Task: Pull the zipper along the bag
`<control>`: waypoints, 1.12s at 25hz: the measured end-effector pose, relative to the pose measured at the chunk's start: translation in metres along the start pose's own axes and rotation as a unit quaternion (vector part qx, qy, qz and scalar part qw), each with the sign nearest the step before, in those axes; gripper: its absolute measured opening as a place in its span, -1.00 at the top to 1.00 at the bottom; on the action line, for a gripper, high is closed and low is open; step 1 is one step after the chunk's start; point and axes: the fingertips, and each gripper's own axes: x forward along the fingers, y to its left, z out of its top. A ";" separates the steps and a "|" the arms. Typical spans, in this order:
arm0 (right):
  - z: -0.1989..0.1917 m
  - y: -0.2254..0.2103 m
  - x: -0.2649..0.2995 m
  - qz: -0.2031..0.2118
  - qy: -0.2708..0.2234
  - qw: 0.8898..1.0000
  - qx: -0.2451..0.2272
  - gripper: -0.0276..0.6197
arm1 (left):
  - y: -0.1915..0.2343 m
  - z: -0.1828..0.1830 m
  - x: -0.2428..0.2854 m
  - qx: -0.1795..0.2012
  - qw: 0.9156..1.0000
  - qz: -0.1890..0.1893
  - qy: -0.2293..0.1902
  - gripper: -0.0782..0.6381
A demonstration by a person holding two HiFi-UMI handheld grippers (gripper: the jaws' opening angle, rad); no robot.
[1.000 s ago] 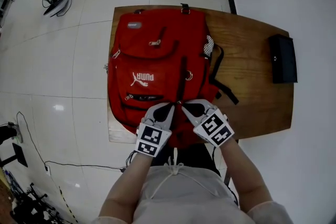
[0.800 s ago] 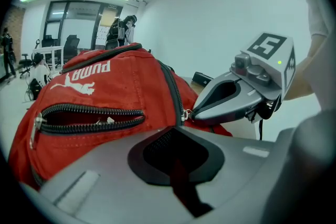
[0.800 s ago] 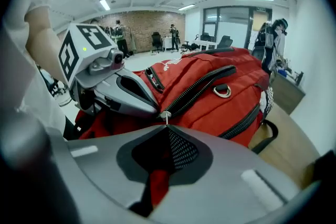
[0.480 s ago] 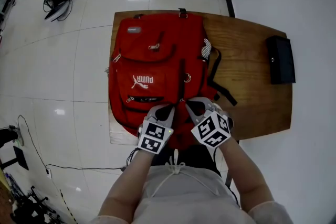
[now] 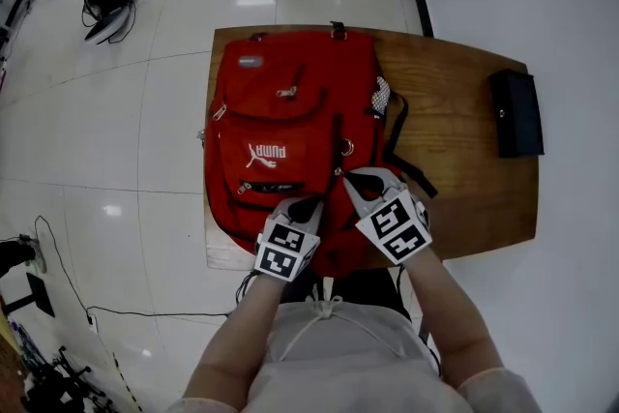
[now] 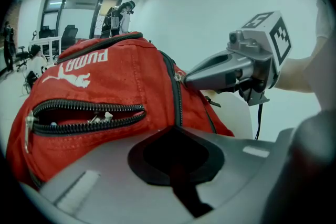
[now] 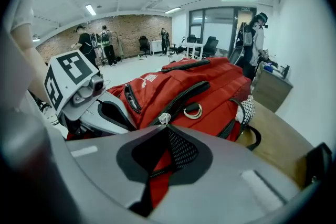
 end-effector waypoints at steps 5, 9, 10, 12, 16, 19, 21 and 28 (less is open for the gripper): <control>0.009 -0.016 -0.001 -0.028 0.004 0.999 -0.024 0.90 | 0.000 0.001 0.001 -0.026 0.999 -0.013 0.015 0.77; 0.016 -0.025 0.000 -0.049 0.010 0.998 -0.048 0.89 | 0.000 0.000 0.000 -0.032 0.999 -0.020 0.019 0.77; 0.017 -0.028 0.001 -0.052 0.010 0.998 -0.047 0.89 | 0.000 0.000 0.000 -0.034 0.999 -0.022 0.020 0.77; 0.020 -0.033 0.002 -0.055 0.009 0.997 -0.044 0.89 | 0.000 0.001 -0.001 -0.041 0.999 -0.028 0.022 0.77; 0.024 -0.039 0.004 -0.055 0.007 0.997 -0.051 0.89 | 0.000 0.002 -0.001 -0.048 0.998 -0.034 0.023 0.77; 0.027 -0.040 0.002 -0.052 0.009 0.997 -0.063 0.89 | 0.000 0.001 -0.001 -0.051 0.998 -0.036 0.025 0.77; 0.028 -0.041 0.000 -0.052 0.016 0.995 -0.078 0.89 | 0.000 0.001 -0.001 -0.053 0.998 -0.038 0.025 0.77; 0.026 -0.047 -0.002 -0.004 0.054 0.990 -0.128 0.89 | -0.001 0.001 -0.001 -0.057 0.997 -0.045 0.030 0.77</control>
